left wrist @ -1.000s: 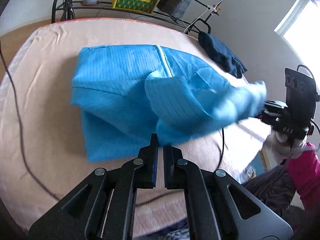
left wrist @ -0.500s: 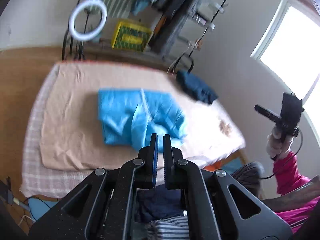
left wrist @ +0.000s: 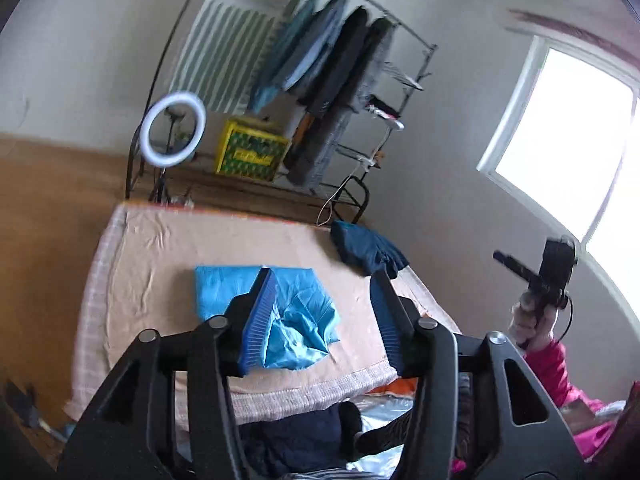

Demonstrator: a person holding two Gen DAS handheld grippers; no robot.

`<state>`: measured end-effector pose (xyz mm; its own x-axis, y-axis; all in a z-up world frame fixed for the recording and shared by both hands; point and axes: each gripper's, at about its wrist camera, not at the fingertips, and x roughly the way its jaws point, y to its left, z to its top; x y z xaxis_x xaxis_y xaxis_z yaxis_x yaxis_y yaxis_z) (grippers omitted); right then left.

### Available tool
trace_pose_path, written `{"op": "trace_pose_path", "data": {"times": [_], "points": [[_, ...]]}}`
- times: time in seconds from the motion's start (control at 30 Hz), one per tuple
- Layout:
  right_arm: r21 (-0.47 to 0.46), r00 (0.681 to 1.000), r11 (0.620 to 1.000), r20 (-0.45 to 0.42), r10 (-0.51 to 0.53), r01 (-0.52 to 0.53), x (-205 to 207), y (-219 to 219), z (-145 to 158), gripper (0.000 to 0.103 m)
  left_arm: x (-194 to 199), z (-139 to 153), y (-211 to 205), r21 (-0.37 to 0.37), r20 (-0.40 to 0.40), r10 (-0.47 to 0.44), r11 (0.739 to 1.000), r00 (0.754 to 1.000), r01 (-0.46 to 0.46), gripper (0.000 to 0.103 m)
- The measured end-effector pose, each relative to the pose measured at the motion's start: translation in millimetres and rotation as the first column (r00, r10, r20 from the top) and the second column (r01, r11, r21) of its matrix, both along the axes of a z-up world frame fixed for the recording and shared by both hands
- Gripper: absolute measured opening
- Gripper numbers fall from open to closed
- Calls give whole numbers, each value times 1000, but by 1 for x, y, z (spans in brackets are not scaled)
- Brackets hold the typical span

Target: Fold large clothes

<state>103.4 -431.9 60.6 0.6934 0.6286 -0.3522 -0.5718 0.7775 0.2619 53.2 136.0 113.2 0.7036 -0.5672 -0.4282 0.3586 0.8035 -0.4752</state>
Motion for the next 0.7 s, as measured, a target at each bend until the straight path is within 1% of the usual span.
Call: {"op": "trace_pose_path", "data": {"times": [0.07, 0.13, 0.2, 0.3, 0.37, 0.43, 0.47, 0.5, 0.53, 0.57, 0.6, 0.67, 0.7], "points": [[2, 998, 1000, -55, -14, 14, 11, 2, -21, 47, 19, -28, 6, -36, -58, 12, 999, 998, -14, 50], [25, 992, 999, -124, -29, 32, 27, 4, -47, 47, 44, -65, 13, -73, -119, 37, 996, 992, -46, 50], [36, 980, 998, -196, -37, 45, 44, 9, -76, 47, 74, -109, 18, -122, -212, 42, 990, 976, -69, 50], [47, 953, 997, -300, -46, 63, 71, 17, -118, 47, 109, -163, 21, -162, -295, 57, 981, 954, -109, 51], [48, 936, 996, -349, -57, 79, 85, 22, -141, 48, 128, -192, 16, -177, -337, 50, 977, 940, -116, 51], [51, 910, 994, -409, -64, 93, 102, 29, -166, 51, 147, -219, 9, -177, -379, 45, 977, 924, -120, 52], [54, 892, 994, -448, -63, 98, 113, 32, -183, 52, 155, -232, 5, -179, -405, 39, 976, 913, -121, 53], [49, 878, 994, -473, -68, 103, 121, 35, -195, 52, 161, -245, 1, -194, -437, 22, 974, 899, -119, 53], [42, 858, 993, -508, -76, 113, 132, 38, -210, 52, 167, -259, -5, -215, -470, -5, 971, 883, -109, 53], [40, 846, 992, -527, -79, 118, 134, 39, -220, 52, 171, -270, -11, -226, -493, -22, 969, 870, -103, 53], [40, 827, 991, -557, -83, 127, 143, 40, -234, 52, 171, -280, -18, -233, -509, -37, 968, 860, -96, 53], [45, 800, 989, -594, -89, 143, 153, 40, -254, 52, 167, -294, -29, -244, -536, -59, 966, 842, -87, 53], [60, 782, 986, -618, -83, 152, 159, 39, -265, 52, 165, -302, -33, -252, -553, -67, 964, 830, -89, 55]]}}
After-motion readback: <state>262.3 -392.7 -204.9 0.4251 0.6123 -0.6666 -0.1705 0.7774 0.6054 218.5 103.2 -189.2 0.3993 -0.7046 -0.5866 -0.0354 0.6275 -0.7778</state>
